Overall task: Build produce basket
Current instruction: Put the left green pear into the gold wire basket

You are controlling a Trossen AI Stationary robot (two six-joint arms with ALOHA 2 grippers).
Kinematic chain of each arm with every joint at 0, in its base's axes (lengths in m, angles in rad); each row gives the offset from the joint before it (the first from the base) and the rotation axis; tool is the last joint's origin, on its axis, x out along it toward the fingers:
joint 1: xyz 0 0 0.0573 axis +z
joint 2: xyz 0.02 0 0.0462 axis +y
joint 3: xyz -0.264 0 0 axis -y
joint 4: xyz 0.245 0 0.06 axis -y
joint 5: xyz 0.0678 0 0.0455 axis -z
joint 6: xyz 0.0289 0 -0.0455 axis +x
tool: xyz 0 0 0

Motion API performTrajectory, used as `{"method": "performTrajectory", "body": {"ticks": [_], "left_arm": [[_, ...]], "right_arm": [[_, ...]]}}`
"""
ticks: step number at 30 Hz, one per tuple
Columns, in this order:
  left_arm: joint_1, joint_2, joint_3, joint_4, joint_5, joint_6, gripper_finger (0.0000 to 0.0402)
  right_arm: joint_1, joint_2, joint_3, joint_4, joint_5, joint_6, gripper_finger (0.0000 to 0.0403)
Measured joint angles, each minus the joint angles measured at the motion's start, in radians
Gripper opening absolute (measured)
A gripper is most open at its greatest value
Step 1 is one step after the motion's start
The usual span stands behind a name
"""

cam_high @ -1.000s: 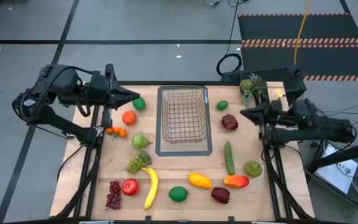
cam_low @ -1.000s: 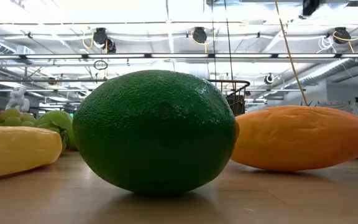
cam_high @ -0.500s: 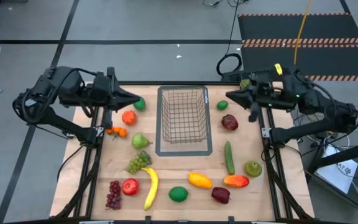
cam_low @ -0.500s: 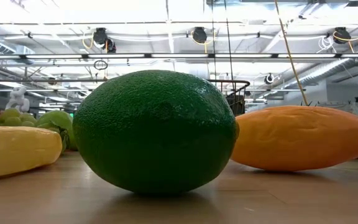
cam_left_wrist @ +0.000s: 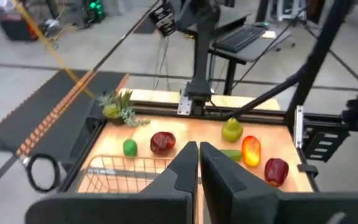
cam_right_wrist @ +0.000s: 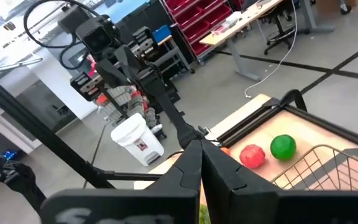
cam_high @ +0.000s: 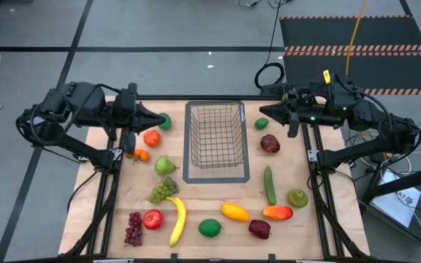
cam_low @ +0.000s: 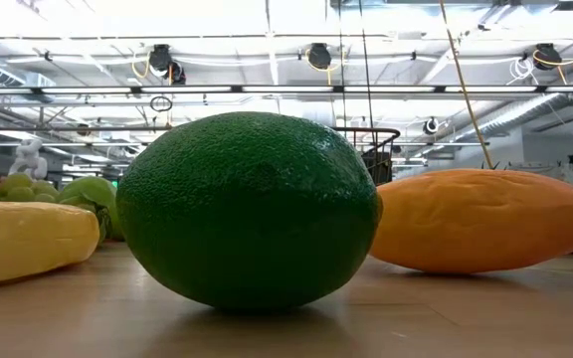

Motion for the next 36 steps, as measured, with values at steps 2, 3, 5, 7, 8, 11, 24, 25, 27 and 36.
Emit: {"method": "performTrajectory", "body": {"ticks": [2,3,5,7,8,11,24,25,27,36], "left_arm": [[0.000,0.006,0.000,-0.031,-0.027,-0.033,0.0023],[0.001,0.014,0.000,-0.041,-0.033,-0.056,0.0023],[0.005,0.023,0.000,-0.063,-0.040,-0.111,0.0023],[0.002,0.039,0.000,-0.091,-0.044,-0.191,0.0023],[0.000,0.048,0.001,-0.089,-0.045,-0.238,0.0023],[-0.023,0.076,0.000,-0.108,-0.048,-0.369,0.0024],[-0.166,0.273,0.000,-0.097,-0.061,-0.688,0.0024],[-0.174,0.287,0.000,-0.097,-0.061,-0.709,0.0024],[-0.185,0.314,0.000,-0.103,-0.061,-0.747,0.0024],[-0.201,0.392,0.000,-0.263,0.032,-0.871,0.0024]], "right_arm": [[0.000,0.000,0.000,0.000,0.000,0.024,0.0000],[0.000,0.000,0.000,-0.001,0.000,0.030,0.0000],[0.000,-0.002,0.000,-0.007,0.000,0.022,0.0000],[-0.002,-0.002,0.000,-0.028,0.000,-0.009,0.0000],[-0.005,-0.002,0.000,-0.042,0.000,-0.026,0.0000],[-0.008,-0.007,0.000,-0.100,-0.015,-0.048,0.0000],[-0.008,-0.048,0.000,-0.296,-0.210,-0.133,0.0000],[-0.008,-0.051,0.000,-0.308,-0.217,-0.140,0.0000],[-0.008,-0.060,0.000,-0.331,-0.235,-0.147,0.0000],[-0.008,-0.074,0.000,-0.377,-0.230,-0.180,0.0000]]}}
